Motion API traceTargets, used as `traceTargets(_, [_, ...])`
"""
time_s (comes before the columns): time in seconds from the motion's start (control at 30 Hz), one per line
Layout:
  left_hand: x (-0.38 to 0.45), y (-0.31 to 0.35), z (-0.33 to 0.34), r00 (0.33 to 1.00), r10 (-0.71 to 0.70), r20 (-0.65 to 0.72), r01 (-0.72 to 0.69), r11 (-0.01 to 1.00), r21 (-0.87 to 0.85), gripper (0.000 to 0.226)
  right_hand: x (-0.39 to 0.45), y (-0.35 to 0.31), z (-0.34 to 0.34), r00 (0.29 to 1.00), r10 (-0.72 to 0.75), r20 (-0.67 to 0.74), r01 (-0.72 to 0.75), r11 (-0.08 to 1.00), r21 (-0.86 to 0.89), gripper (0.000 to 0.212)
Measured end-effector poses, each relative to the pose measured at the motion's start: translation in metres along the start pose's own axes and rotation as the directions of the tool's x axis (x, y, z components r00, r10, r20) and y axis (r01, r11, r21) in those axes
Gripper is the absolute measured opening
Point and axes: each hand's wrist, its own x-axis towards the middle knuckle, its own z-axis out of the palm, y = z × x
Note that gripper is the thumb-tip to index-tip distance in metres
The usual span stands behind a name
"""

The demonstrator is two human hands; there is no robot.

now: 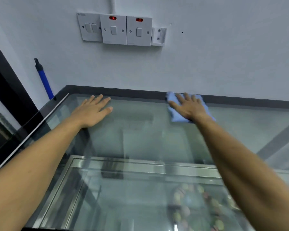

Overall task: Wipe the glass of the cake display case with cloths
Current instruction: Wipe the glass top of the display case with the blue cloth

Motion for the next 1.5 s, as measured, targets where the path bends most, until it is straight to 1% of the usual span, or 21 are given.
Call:
traceTargets(0.03, [0.000,0.000,0.000,1.000,-0.006,-0.003,0.006,1.000,-0.006,0.066,0.006,-0.033,0.003,0.999,-0.046,0.023,0.046,0.999,0.005,0.080])
traceTargets(0.1, [0.002,0.000,-0.001,1.000,-0.015,-0.003,0.015,1.000,-0.001,0.064,-0.015,-0.101,0.014,0.967,-0.248,0.062,0.248,0.969,0.017,0.075])
traceTargets(0.17, [0.000,-0.001,-0.003,1.000,-0.024,0.005,0.024,1.000,-0.008,0.062,-0.068,-0.137,0.017,0.867,-0.488,0.101,0.487,0.873,0.031,0.072])
traceTargets(0.23, [-0.001,0.001,-0.003,1.000,-0.021,0.006,0.021,1.000,-0.002,0.061,-0.127,-0.119,0.016,0.771,-0.633,0.068,0.632,0.774,0.034,0.070])
traceTargets(0.3, [-0.004,0.002,-0.004,1.000,-0.027,0.008,0.027,1.000,0.006,0.063,-0.164,-0.071,0.012,0.728,-0.684,0.045,0.682,0.730,0.046,0.071])
traceTargets(0.37, [-0.006,0.002,-0.006,1.000,-0.024,0.017,0.024,1.000,-0.008,0.064,-0.165,-0.020,0.004,0.765,-0.641,0.064,0.640,0.767,0.041,0.072])
traceTargets(0.5, [-0.009,0.004,-0.006,1.000,-0.021,0.015,0.022,1.000,-0.004,0.065,-0.086,0.022,-0.011,0.948,-0.311,0.071,0.309,0.950,0.045,0.079])
traceTargets(0.6, [-0.008,0.005,-0.005,1.000,-0.027,0.005,0.027,1.000,-0.005,0.065,-0.016,0.002,0.000,0.999,-0.038,-0.006,0.038,0.999,0.023,0.085])
traceTargets(0.67, [-0.006,0.004,-0.004,1.000,-0.024,0.006,0.024,1.000,-0.019,0.063,0.009,-0.050,0.009,1.000,0.030,-0.005,-0.030,0.999,0.026,0.081])
traceTargets(0.73, [-0.002,0.002,-0.003,1.000,-0.014,-0.002,0.014,1.000,-0.023,0.060,0.010,-0.117,0.017,0.997,-0.069,0.023,0.069,0.997,0.016,0.079])
traceTargets(0.8, [0.002,-0.004,-0.004,1.000,0.005,0.004,-0.004,0.998,-0.064,0.056,-0.010,-0.163,0.023,0.963,-0.260,0.076,0.257,0.966,0.042,0.075])
traceTargets(0.87, [0.007,-0.010,-0.006,1.000,0.024,0.008,-0.024,0.997,-0.075,0.055,-0.045,-0.162,0.024,0.912,-0.400,0.084,0.398,0.916,0.047,0.073])
traceTargets(0.93, [0.012,-0.015,-0.009,0.999,0.045,0.022,-0.044,0.998,-0.041,0.055,-0.080,-0.124,0.023,0.902,-0.429,0.055,0.427,0.903,0.042,0.076])
traceTargets(1.0, [0.013,-0.018,-0.012,0.997,0.067,0.041,-0.065,0.997,-0.037,0.057,-0.097,-0.073,0.015,0.943,-0.331,0.037,0.329,0.943,0.051,0.078])
traceTargets(1.07, [0.011,-0.018,-0.013,0.996,0.083,0.043,-0.083,0.996,-0.024,0.058,-0.088,-0.031,0.003,0.988,-0.151,0.044,0.149,0.988,0.046,0.080])
traceTargets(1.13, [0.010,-0.018,-0.013,0.995,0.089,0.046,-0.089,0.996,-0.017,0.059,-0.059,-0.011,-0.003,1.000,-0.002,0.028,0.002,1.000,0.025,0.094])
traceTargets(1.2, [0.009,-0.018,-0.012,0.996,0.086,0.032,-0.086,0.996,-0.012,0.060,-0.024,-0.020,0.001,0.990,0.138,-0.013,-0.138,0.990,0.038,0.093])
traceTargets(1.27, [0.009,-0.018,-0.011,0.996,0.088,0.024,-0.088,0.996,-0.033,0.061,0.007,-0.058,0.008,0.981,0.189,-0.029,-0.188,0.981,0.042,0.082])
traceTargets(1.33, [0.010,-0.019,-0.012,0.997,0.080,0.014,-0.079,0.996,-0.029,0.063,0.020,-0.116,0.016,0.997,0.078,-0.008,-0.078,0.997,0.015,0.079])
traceTargets(1.4, [0.013,-0.028,-0.014,0.999,0.041,0.014,-0.041,0.999,-0.026,0.064,0.008,-0.172,0.027,0.992,-0.123,0.036,0.122,0.992,0.015,0.076])
traceTargets(1.5, [0.015,-0.045,-0.015,1.000,0.027,0.012,-0.027,0.999,-0.032,0.063,-0.041,-0.193,0.029,0.944,-0.327,0.052,0.325,0.945,0.046,0.075])
